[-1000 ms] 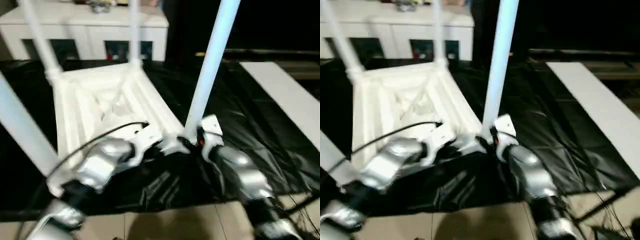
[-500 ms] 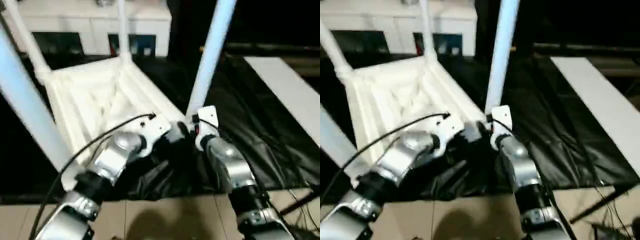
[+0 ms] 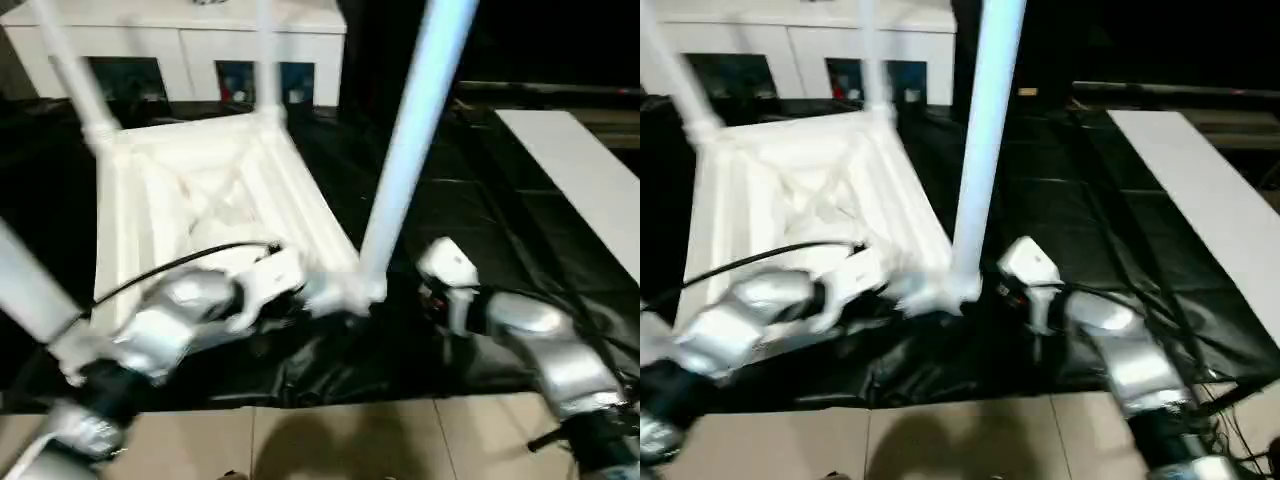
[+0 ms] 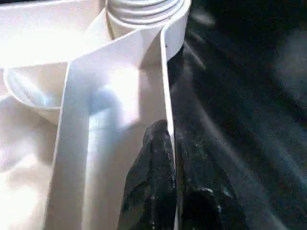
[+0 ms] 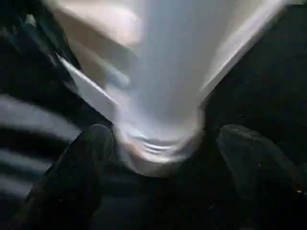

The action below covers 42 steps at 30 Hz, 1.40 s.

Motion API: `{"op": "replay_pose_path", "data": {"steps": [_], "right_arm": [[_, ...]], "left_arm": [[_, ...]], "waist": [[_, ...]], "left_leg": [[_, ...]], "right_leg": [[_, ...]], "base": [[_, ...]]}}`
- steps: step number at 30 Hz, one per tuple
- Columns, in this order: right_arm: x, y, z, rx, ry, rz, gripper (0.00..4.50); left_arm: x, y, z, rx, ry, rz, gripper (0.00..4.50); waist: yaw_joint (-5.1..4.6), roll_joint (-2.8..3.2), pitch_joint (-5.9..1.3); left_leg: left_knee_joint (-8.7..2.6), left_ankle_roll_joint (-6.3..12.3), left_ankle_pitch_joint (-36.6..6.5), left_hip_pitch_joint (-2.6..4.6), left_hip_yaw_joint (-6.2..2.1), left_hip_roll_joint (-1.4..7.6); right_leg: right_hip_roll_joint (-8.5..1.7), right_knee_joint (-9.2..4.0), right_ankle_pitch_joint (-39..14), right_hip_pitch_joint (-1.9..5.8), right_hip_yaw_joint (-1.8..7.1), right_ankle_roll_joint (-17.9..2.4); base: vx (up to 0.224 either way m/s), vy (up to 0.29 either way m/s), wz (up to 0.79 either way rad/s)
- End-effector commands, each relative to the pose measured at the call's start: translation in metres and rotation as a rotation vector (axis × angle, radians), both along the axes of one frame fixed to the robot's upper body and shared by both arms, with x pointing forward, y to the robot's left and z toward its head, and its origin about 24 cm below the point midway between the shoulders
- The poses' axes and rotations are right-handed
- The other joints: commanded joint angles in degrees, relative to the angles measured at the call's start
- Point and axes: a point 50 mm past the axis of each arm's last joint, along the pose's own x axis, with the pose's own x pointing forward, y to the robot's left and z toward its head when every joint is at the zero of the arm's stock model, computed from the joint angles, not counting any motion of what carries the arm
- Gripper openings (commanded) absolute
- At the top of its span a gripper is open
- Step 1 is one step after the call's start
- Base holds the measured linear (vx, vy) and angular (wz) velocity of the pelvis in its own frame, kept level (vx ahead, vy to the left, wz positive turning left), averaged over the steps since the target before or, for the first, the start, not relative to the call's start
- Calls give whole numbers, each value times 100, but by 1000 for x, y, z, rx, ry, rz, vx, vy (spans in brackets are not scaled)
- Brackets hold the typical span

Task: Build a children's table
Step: Rotate leg to tighten

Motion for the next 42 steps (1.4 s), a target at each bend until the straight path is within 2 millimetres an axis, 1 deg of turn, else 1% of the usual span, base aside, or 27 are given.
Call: {"op": "replay_pose_path", "data": {"steps": [1, 2, 3, 4, 5, 6, 7, 8, 9, 10, 14, 17, 18, 19, 22, 25, 29, 32, 33, 34, 35, 37, 38, 39, 40, 41, 42], "right_arm": [[0, 3, 4, 5, -7, 64, 384], [1, 4, 3, -15, -6, 79, 384], [2, 4, 1, -32, -8, 84, 384], [2, 4, 1, -32, -8, 84, 384], [3, 5, 0, -39, -7, 91, 384], [4, 6, -1, -41, -8, 94, 384], [5, 7, -1, -33, -2, 96, 384], [5, 7, -1, -33, -2, 96, 384], [6, 8, -2, -34, 0, 100, 384], [7, 9, -3, -36, 1, 104, 368], [6, 8, -6, -34, 24, 125, 347], [7, 9, -7, -5, 41, 125, 314], [7, 9, -7, -3, 42, 122, 309], [8, 9, -8, -2, 44, 123, 305], [7, 9, -9, 6, 58, 127, 274], [7, 9, -10, 21, 67, 120, 270], [7, 10, -12, 46, 72, 100, 267], [13, 12, -17, 67, 45, -39, 267], [15, 13, -19, 69, 40, -78, 267], [18, 16, -21, 79, 34, -152, 267], [20, 21, -25, 88, 36, -240, 267], [24, 28, -30, 85, 20, -370, 266], [25, 30, -31, 82, 13, -413, 266], [29, 38, -35, 77, 7, -538, 266], [30, 39, -36, 76, 6, -566, 266], [31, 45, -39, 82, 28, -627, 266], [33, 51, -41, 81, 37, -697, 266]], "left_arm": [[-15, -13, -9, 14, 84, -139, 0], [-15, -12, -9, 18, 90, -142, 0], [-15, -11, -9, 20, 91, -139, 0], [-15, -11, -9, 20, 91, -139, 0], [-14, -11, -9, 25, 87, -136, 0], [-14, -10, -8, 29, 84, -135, 0], [-13, -9, -8, 32, 79, -130, 0], [-13, -9, -8, 32, 79, -130, 0], [-13, -8, -7, 34, 77, -129, 0], [-13, -8, -7, 35, 76, -130, 0], [-13, -6, -6, 36, 77, -135, 0], [-14, -5, -6, 36, 79, -136, 0], [-14, -4, -6, 39, 81, -137, 0], [-14, -4, -6, 40, 82, -137, 0], [-14, -3, -7, 43, 86, -137, 0], [-14, -2, -7, 46, 88, -136, 0], [-15, 0, -8, 50, 97, -136, 0], [-14, -2, -10, 42, 92, -109, 0], [-13, -3, -11, 38, 86, -97, 0], [-9, -7, -12, 34, 66, -60, 0], [-2, -13, -13, 26, 36, -4, 0], [7, -22, -15, 11, -10, 77, 0], [11, -25, -15, 6, -26, 106, 0], [23, -34, -15, -10, -74, 214, 0], [25, -36, -15, -13, -83, 239, 0], [32, -40, -15, -18, -107, 309, 0], [39, -46, -14, -33, -136, 380, 0]], "waist": [[-7, 66, -319], [-2, 72, -311], [10, 57, -312], [10, 57, -312], [20, 59, -299], [25, 53, -297], [28, 21, -298], [33, 25, -304], [38, 31, -305], [31, 30, -309], [40, 20, -313], [31, 27, -326], [35, 39, -330], [36, 32, -331], [41, 28, -326], [40, 24, -327], [37, 28, -330], [25, 29, -317], [-8, 18, -300], [-50, 23, -278], [-85, 17, -268], [-108, 19, -256], [-101, 18, -262], [-100, 12, -263], [-127, 33, -242], [-116, 15, -261], [-121, 17, -258]], "left_leg": [[-420, 464, -945, 124, -9, 217], [-430, 455, -979, 127, -8, 221], [-436, 391, -1051, 132, -6, 218], [-436, 391, -1051, 132, -6, 218], [-439, 341, -1162, 149, 7, 222], [-445, 290, -1246, 144, 6, 219], [-449, 256, -1272, 128, 4, 211], [-446, 251, -1259, 132, 1, 209], [-443, 248, -1220, 131, 2, 208], [-438, 256, -1174, 121, 1, 205], [-431, 277, -1080, 112, 2, 205], [-423, 318, -983, 109, -1, 201], [-415, 329, -961, 118, 4, 202], [-414, 346, -918, 112, 3, 199], [-414, 360, -943, 117, 7, 199], [-416, 338, -981, 116, 5, 200], [-412, 338, -954, 115, 7, 196], [-423, 292, -1032, 108, 5, 190], [-446, 213, -1126, 97, 0, 185], [-470, 107, -1335, 100, -10, 180], [-481, 1, -1555, 114, -23, 172], [-486, -116, -1778, 136, -32, 167], [-488, -165, -1861, 156, -38, 164], [-492, -172, -1897, 155, -47, 162], [-495, -220, -2006, 168, -36, 149], [-483, -246, -2114, 205, -53, 139], [-485, -246, -2121, 195, -61, 139]], "right_leg": [[-266, -311, -84, 271, 203, -1570], [-267, -314, -129, 269, 202, -1576], [-282, -323, -308, 273, 201, -1550], [-282, -323, -308, 273, 201, -1550], [-289, -345, -445, 257, 215, -1526], [-294, -353, -567, 266, 222, -1497], [-296, -357, -659, 282, 224, -1438], [-302, -350, -675, 283, 225, -1424], [-304, -355, -681, 282, 229, -1393], [-305, -347, -650, 285, 227, -1393], [-302, -339, -575, 292, 224, -1376], [-295, -317, -429, 299, 215, -1425], [-292, -316, -354, 295, 218, -1450], [-287, -305, -275, 304, 216, -1467], [-294, -313, -332, 304, 215, -1475], [-294, -319, -433, 305, 216, -1455], [-293, -314, -400, 301, 215, -1466], [-291, -328, -542, 293, 215, -1446], [-290, -344, -744, 292, 213, -1393], [-292, -376, -1106, 280, 213, -1307], [-293, -413, -1538, 271, 209, -1189], [-300, -466, -1991, 233, 222, -1027], [-305, -493, -2185, 210, 220, -941], [-304, -500, -2246, 212, 218, -900], [-289, -536, -2387, 165, 222, -850], [-304, -566, -2600, 159, 211, -787], [-300, -558, -2640, 158, 209, -762]], "base": [[0, 0, 0], [0, 0, 0], [0, 0, 0], [0, 0, 0], [0, 0, 0], [0, 0, 0], [0, 0, 0], [0, 0, 0], [0, 0, 0], [0, 0, 0], [0, 0, 0], [0, 0, 0], [0, 0, 0], [0, 0, 0], [0, 0, 0], [0, 0, 0], [0, 0, 0], [0, 0, 0], [0, 0, 0], [0, 0, 0], [0, 0, 0], [0, 0, 0], [0, 0, 0], [0, 0, 0], [0, 0, 0], [0, 0, 0], [0, 0, 0]]}}
